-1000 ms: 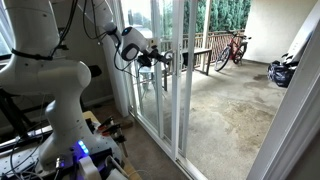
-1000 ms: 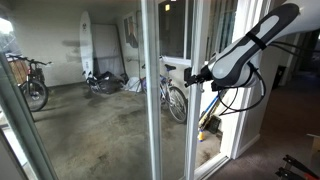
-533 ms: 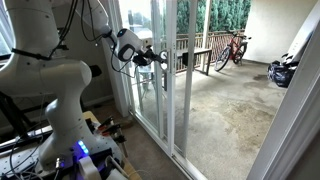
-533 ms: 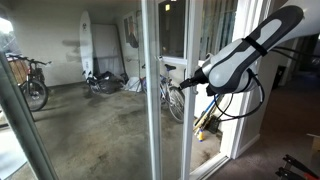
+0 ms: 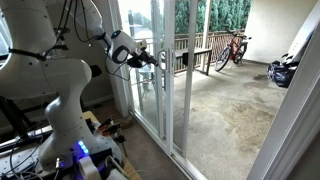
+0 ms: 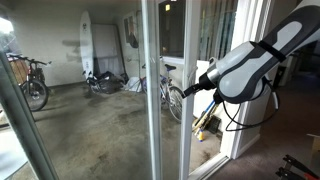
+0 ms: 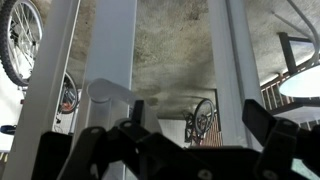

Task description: Open the sliding door

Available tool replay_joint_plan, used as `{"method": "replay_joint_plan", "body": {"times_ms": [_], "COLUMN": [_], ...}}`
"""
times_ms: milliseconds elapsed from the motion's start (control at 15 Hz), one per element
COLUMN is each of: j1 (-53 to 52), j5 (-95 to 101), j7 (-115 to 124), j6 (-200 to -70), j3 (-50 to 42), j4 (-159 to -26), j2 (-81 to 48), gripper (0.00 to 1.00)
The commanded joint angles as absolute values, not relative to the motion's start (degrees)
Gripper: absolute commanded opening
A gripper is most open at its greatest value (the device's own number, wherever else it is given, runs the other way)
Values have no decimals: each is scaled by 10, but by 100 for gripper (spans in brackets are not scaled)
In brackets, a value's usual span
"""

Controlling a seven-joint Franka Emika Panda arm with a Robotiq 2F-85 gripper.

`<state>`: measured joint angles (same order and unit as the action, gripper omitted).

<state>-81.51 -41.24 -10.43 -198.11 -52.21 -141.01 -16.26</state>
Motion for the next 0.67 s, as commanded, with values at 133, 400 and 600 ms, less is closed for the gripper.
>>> {"method": "replay_joint_plan", "body": {"times_ms": [133,400,600], "j1": [-968,-980,-977], "j5": [-406,-411,-411], "j7": [-97,-97,-97], "j6": [-1981,-1980,-1980], "j3": [-668,-691,-684], "j4": [-1497,-1489,-1487], "j2": [-69,-86,-88], "gripper": [100,100,100]}}
